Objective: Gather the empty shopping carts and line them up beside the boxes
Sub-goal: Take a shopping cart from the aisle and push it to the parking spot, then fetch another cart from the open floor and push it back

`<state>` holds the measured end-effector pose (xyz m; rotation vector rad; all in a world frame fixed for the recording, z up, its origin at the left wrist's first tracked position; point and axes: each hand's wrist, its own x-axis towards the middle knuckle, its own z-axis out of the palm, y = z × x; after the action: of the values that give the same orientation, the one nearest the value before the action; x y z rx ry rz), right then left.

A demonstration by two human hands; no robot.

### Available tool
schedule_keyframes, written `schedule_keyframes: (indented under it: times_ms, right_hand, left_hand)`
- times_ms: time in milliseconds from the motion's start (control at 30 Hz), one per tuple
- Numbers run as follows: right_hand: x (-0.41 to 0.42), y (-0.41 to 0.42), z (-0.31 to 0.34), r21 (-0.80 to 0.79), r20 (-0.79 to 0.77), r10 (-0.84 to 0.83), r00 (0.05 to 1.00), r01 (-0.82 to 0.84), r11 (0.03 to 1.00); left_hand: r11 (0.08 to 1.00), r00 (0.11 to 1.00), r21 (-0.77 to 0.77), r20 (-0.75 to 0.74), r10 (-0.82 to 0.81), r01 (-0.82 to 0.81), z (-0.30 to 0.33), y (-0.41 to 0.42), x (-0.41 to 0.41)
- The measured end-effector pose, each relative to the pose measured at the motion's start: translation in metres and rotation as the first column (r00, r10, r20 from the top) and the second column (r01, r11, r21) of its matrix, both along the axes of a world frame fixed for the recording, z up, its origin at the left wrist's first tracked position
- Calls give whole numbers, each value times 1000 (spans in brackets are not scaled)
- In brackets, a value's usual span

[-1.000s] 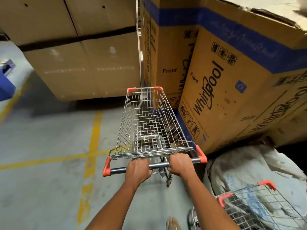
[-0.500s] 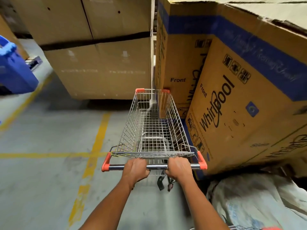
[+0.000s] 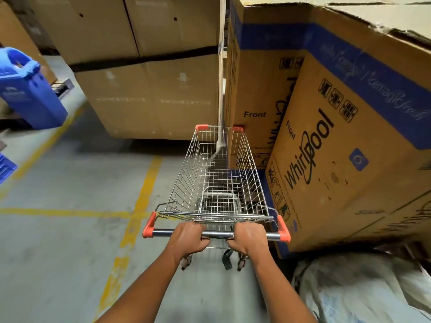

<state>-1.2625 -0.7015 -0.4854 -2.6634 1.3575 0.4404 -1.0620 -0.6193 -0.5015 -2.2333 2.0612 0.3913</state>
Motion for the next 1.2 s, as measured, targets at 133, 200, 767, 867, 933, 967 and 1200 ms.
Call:
schedule_keyframes:
  times_ms: [133, 200, 767, 867, 933, 967, 1200]
  right_hand:
    - [16, 0, 10, 65, -49, 67, 997, -64, 996]
    - [35, 1, 15, 71, -24, 106, 994, -104, 992]
    - [493, 75, 35, -127, 346, 458, 819, -443, 887]
    - [573, 92, 28, -77, 421, 413, 808, -422, 903]
    - [627, 99, 22, -56, 427, 415, 804, -435, 899]
    - [653, 100, 21, -44, 427, 416, 803, -441, 896]
    - [854, 61, 13, -55, 404, 458, 792, -479, 876]
  left_hand:
    - [995, 967, -96, -256, 1, -26, 9, 18, 10]
    - [989, 930, -128, -368, 20, -72, 17, 32, 21]
    - [779, 839, -310, -173, 517, -544, 47, 149, 408]
    - [762, 822, -314, -147, 551, -567, 51, 176, 491]
    - [747, 811, -322, -151, 565, -581, 55, 188, 545]
    - [740, 801, -313, -159, 578, -596, 56, 192, 571]
    - [631, 711, -333, -259, 653, -701, 48, 170, 760]
